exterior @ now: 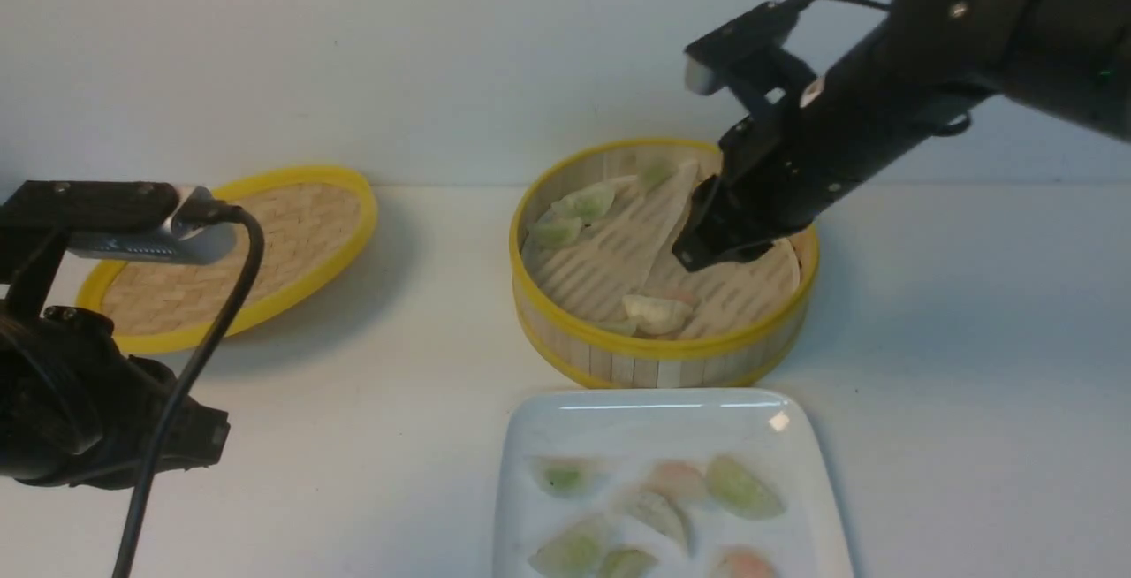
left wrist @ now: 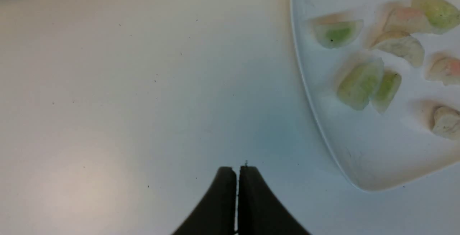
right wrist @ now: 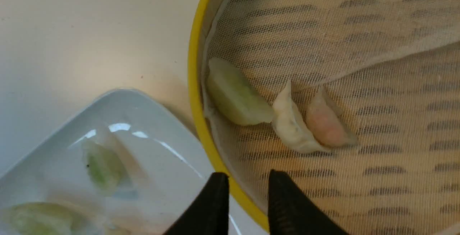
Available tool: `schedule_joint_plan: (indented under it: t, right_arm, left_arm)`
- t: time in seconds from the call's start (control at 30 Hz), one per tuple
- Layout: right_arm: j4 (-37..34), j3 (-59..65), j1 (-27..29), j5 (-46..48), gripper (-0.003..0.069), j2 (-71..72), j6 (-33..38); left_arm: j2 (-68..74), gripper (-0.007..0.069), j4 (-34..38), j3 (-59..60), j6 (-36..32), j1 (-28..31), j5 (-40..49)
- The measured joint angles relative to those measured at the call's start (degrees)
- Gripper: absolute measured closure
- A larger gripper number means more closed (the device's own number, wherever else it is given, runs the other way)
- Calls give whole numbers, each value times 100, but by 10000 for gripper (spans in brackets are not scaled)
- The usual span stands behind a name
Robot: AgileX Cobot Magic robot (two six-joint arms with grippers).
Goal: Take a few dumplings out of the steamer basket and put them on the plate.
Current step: Use the right arm to grab a dumpling from inside the steamer
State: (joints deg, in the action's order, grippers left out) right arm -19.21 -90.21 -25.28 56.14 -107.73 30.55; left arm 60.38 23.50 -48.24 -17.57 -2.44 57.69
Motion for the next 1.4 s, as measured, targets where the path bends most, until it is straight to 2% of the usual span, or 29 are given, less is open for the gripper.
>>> schedule_joint_plan:
  t: [0.17, 0.27, 0.5, 0.67, 0.8, 0.93, 1.0, 1.13, 1.4]
  right_arm:
    - [413, -630, -212, -85, 330, -836, 16]
    - [493, -863, -258, -139, 270, -1222, 20]
    - [747, -1033, -387, -501, 246, -1801, 42]
    - [958, -1076, -425, -611, 307, -1858, 42]
    - [1172, -1102, -444, -618, 429, -1865, 27]
    - [1441, -1132, -444, -584, 538, -1869, -299]
    - [1481, -1295, -444, -310, 620, -1869, -443]
    - [1502, -1660, -444, 230, 666, -1857, -504]
    - [1650, -1879, -444, 810, 669, -1840, -750]
  left_arm:
    - [0, 631, 0, 0, -11, 0, 5]
    - [0, 631, 0, 0, -11, 0, 46]
    - [0, 631, 0, 0, -11, 0, 66]
    - [0, 631, 0, 0, -11, 0, 71]
    - [0, 631, 0, 0, -11, 0, 71]
    - [0, 631, 0, 0, -11, 0, 83]
    - [0, 631, 0, 0, -11, 0, 83]
    - [0, 631, 0, 0, -11, 0, 83]
    - [0, 631, 0, 0, -11, 0, 148]
